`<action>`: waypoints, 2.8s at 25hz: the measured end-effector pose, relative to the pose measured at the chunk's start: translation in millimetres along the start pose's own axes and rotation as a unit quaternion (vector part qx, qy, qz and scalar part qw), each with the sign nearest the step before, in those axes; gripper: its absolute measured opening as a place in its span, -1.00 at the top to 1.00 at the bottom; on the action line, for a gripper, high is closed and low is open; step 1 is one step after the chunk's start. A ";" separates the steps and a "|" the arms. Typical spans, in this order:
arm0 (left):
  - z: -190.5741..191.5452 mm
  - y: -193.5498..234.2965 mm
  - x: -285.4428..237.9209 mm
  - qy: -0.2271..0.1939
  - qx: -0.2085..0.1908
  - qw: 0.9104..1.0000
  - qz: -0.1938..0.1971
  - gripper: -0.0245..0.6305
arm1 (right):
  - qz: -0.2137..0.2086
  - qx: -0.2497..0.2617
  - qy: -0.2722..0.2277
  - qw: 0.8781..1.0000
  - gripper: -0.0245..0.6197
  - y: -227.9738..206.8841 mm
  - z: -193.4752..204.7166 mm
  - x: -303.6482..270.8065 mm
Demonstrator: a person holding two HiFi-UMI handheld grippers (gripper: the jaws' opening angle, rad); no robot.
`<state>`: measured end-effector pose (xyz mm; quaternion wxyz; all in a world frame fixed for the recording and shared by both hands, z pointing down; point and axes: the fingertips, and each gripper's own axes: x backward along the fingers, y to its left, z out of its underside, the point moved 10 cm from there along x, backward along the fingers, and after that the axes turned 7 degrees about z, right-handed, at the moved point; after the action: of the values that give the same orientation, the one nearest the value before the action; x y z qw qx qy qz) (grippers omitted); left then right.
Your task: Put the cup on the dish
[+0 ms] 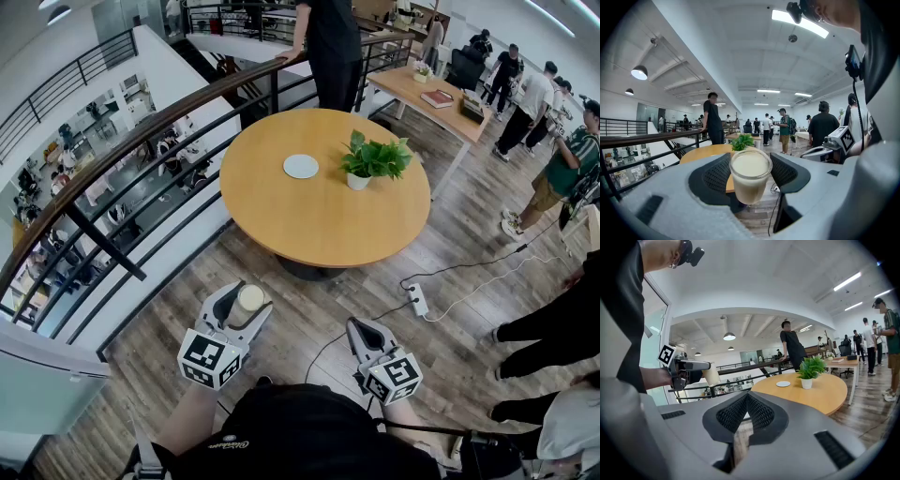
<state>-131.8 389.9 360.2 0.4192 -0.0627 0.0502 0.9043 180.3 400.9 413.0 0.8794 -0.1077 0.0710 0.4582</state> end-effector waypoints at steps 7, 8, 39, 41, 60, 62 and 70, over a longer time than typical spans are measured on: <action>3.7 2.5 1.6 -0.002 -0.001 1.000 -0.002 0.10 | -0.002 0.001 0.001 1.000 0.93 1.1 3.9 -3.7; 4.5 2.6 1.7 -0.001 0.001 1.000 -0.002 0.10 | -0.003 0.001 0.002 1.000 0.93 1.2 4.2 -3.9; -18.1 -48.7 -83.6 -0.005 0.000 1.000 -0.026 0.10 | 0.000 -0.053 -0.014 0.999 0.93 -109.4 20.0 47.4; -18.5 -40.7 -89.1 -0.007 0.001 1.000 -0.025 0.10 | 0.003 -0.048 -0.017 0.999 0.93 -112.4 15.6 37.1; -31.7 151.0 -115.0 -0.012 0.019 1.000 -0.016 0.10 | -0.003 -0.028 0.012 1.000 0.93 -83.3 -45.4 -153.8; -28.3 172.1 -114.5 -0.014 0.024 1.000 -0.013 0.10 | -0.002 -0.027 0.017 0.999 0.93 -76.5 -48.7 -174.4; -29.3 238.9 -107.7 -0.018 0.040 0.999 0.009 0.10 | 0.004 -0.015 0.037 0.999 0.93 -43.9 -70.9 -231.7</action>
<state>-243.4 151.1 357.1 0.4138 -0.0297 0.0792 0.9064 82.4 175.2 401.7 0.8727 -0.1372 0.0973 0.4583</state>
